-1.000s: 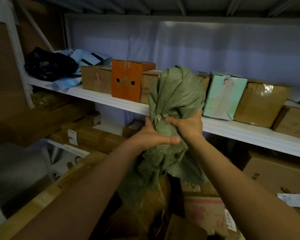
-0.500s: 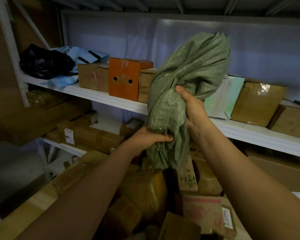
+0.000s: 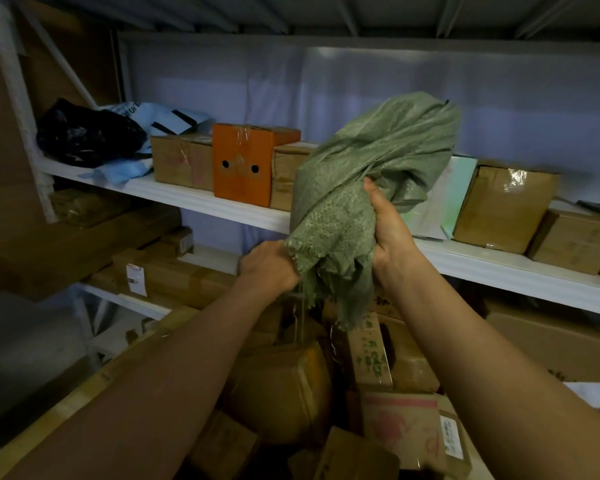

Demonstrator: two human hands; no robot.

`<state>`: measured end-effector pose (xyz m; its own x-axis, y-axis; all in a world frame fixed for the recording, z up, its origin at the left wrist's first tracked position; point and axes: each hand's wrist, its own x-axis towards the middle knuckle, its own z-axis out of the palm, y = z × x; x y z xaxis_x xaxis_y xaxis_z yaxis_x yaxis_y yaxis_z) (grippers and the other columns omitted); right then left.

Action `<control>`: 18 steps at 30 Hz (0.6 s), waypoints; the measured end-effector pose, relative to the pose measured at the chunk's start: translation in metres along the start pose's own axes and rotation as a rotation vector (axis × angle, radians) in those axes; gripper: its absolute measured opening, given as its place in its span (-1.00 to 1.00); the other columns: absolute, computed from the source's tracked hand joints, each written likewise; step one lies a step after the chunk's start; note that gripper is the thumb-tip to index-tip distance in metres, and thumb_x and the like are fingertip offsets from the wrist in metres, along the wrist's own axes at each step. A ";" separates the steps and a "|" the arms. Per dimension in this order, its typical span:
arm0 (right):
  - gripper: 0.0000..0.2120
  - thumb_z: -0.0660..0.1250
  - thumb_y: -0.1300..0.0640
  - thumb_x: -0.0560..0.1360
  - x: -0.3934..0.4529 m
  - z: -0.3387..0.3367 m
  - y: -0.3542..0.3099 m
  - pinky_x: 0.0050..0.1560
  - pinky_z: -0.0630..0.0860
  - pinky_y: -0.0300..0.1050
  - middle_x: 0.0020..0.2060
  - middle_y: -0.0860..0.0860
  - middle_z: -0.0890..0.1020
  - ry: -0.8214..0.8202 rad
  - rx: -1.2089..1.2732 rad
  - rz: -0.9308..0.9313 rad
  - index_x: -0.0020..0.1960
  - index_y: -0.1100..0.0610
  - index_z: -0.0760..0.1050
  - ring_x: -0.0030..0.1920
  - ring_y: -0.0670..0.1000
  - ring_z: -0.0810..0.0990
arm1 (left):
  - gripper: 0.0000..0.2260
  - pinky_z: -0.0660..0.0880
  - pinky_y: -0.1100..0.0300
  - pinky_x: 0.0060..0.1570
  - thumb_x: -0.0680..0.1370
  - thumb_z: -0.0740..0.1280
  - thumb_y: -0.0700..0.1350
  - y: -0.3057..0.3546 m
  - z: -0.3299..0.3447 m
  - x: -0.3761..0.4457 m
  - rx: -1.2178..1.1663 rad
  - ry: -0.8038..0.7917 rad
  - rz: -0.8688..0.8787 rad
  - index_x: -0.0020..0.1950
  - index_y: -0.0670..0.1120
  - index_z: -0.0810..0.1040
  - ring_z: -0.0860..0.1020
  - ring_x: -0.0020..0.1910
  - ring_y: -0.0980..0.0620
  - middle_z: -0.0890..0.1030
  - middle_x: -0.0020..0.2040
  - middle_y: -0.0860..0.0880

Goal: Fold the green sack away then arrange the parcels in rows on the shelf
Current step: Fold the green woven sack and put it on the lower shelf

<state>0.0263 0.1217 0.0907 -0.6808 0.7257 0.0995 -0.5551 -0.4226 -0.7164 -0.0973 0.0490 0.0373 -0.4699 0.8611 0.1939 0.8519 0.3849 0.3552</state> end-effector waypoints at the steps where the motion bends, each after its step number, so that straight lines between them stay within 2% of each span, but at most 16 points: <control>1: -0.65 0.26 0.00 0.51 0.000 0.002 -0.001 0.12 0.54 0.12 0.05 0.18 0.64 -0.023 0.007 -0.011 0.18 0.20 0.51 0.07 0.16 0.60 | -0.72 0.59 0.14 -0.15 0.63 0.18 0.01 0.000 0.001 0.003 -0.237 -0.072 -0.041 0.14 -0.15 0.54 0.65 -0.10 -0.05 0.65 0.00 -0.11; 2: -0.59 0.29 -0.01 0.46 -0.003 0.005 -0.003 0.17 0.52 0.13 0.11 0.18 0.61 -0.048 0.009 -0.023 0.23 0.20 0.49 0.12 0.17 0.58 | -0.75 0.58 0.21 -0.36 0.65 0.18 -0.05 0.004 -0.001 0.003 -0.569 -0.176 -0.100 0.13 -0.20 0.52 0.66 -0.31 -0.01 0.66 -0.10 -0.15; 3: -0.50 0.32 -0.01 0.41 -0.004 0.007 -0.006 0.22 0.49 0.15 0.18 0.19 0.58 -0.069 0.008 -0.042 0.29 0.20 0.46 0.19 0.18 0.56 | -0.77 0.56 0.22 -0.48 0.66 0.16 -0.10 0.010 -0.007 0.001 -0.944 -0.280 -0.160 0.16 -0.22 0.48 0.65 -0.44 -0.02 0.65 -0.09 -0.19; 4: -0.41 0.34 -0.02 0.38 -0.004 0.009 -0.008 0.27 0.45 0.17 0.25 0.20 0.54 -0.078 0.007 -0.066 0.35 0.19 0.42 0.26 0.19 0.52 | -0.80 0.58 0.15 -0.46 0.66 0.14 -0.14 0.014 -0.013 0.000 -1.261 -0.319 -0.187 0.21 -0.21 0.44 0.65 -0.42 -0.07 0.62 0.02 -0.23; 5: -0.38 0.35 -0.03 0.38 -0.004 0.010 -0.011 0.30 0.43 0.17 0.30 0.20 0.51 -0.075 0.007 -0.086 0.39 0.18 0.39 0.30 0.20 0.49 | -0.83 0.61 0.03 -0.34 0.65 0.14 -0.19 0.017 -0.020 0.001 -1.487 -0.320 -0.150 0.19 -0.17 0.46 0.66 -0.32 -0.11 0.60 0.10 -0.23; 6: -0.38 0.34 -0.03 0.40 -0.004 0.009 -0.014 0.29 0.43 0.17 0.31 0.20 0.50 -0.068 0.005 -0.093 0.40 0.17 0.38 0.30 0.20 0.49 | -0.84 0.60 -0.02 -0.20 0.64 0.15 -0.24 0.019 -0.026 0.001 -1.609 -0.303 -0.079 0.11 -0.10 0.50 0.64 -0.22 -0.10 0.60 0.11 -0.18; 8: -0.50 0.28 -0.05 0.48 -0.005 0.006 -0.017 0.17 0.55 0.13 0.23 0.18 0.57 -0.022 -0.006 -0.084 0.35 0.17 0.43 0.20 0.18 0.57 | -0.76 0.58 0.03 -0.07 0.60 0.17 -0.33 0.020 -0.039 -0.007 -1.682 -0.309 0.069 0.00 -0.02 0.51 0.60 -0.12 -0.03 0.61 0.04 -0.11; 10: -0.63 0.17 -0.06 0.57 -0.009 0.002 -0.018 -0.15 0.66 -0.02 -0.06 0.16 0.70 0.013 -0.020 -0.072 0.12 0.19 0.58 -0.10 0.10 0.70 | -0.70 0.60 0.06 -0.04 0.48 0.28 -0.44 0.014 -0.040 -0.012 -1.697 -0.433 0.204 0.06 -0.08 0.55 0.63 -0.06 -0.05 0.63 0.06 -0.14; 12: -0.57 0.08 -0.02 0.63 -0.013 -0.003 -0.015 -0.50 0.58 -0.18 -0.39 0.10 0.69 0.039 -0.049 -0.053 -0.17 0.16 0.61 -0.43 0.02 0.67 | -0.55 0.56 -0.06 0.06 0.23 0.52 -0.34 0.004 -0.035 -0.015 -1.777 -0.575 0.290 0.10 -0.14 0.61 0.64 0.01 -0.12 0.65 0.05 -0.17; 13: -0.58 0.07 -0.02 0.63 -0.015 -0.007 -0.011 -0.56 0.54 -0.20 -0.44 0.09 0.67 0.052 -0.086 -0.033 -0.20 0.14 0.58 -0.50 0.00 0.65 | -0.42 0.52 -0.11 0.11 0.14 0.59 -0.23 0.000 -0.031 -0.015 -1.822 -0.612 0.310 0.15 -0.15 0.60 0.62 0.07 -0.14 0.64 0.09 -0.18; 14: -0.62 0.11 -0.04 0.62 -0.017 -0.010 -0.005 -0.52 0.56 -0.19 -0.39 0.10 0.68 0.064 -0.125 0.005 -0.16 0.14 0.57 -0.48 0.01 0.66 | -0.31 0.49 -0.13 0.15 0.11 0.62 -0.11 -0.003 -0.028 -0.015 -1.866 -0.625 0.314 0.22 -0.15 0.56 0.59 0.12 -0.16 0.61 0.14 -0.19; 16: -0.64 0.20 -0.15 0.55 -0.016 -0.013 0.006 -0.25 0.63 -0.06 -0.14 0.13 0.70 0.068 -0.157 0.087 -0.01 0.12 0.60 -0.26 0.08 0.71 | -0.21 0.49 -0.14 0.17 0.17 0.55 0.19 -0.001 -0.028 -0.018 -1.947 -0.637 0.261 0.31 -0.13 0.48 0.58 0.17 -0.19 0.58 0.21 -0.21; 18: -0.59 0.23 -0.19 0.51 -0.015 -0.017 0.015 -0.12 0.63 0.03 -0.04 0.14 0.69 0.072 -0.146 0.127 0.05 0.12 0.63 -0.15 0.13 0.70 | -0.26 0.53 -0.10 0.13 0.30 0.25 0.42 0.005 -0.029 -0.018 -1.913 -0.564 0.099 0.23 -0.11 0.53 0.61 0.11 -0.18 0.63 0.14 -0.21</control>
<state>0.0369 0.1137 0.0668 -0.7025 0.7104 -0.0441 -0.3880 -0.4341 -0.8130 -0.0908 0.0255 0.0619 -0.0069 0.9887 0.1495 -0.6211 -0.1214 0.7742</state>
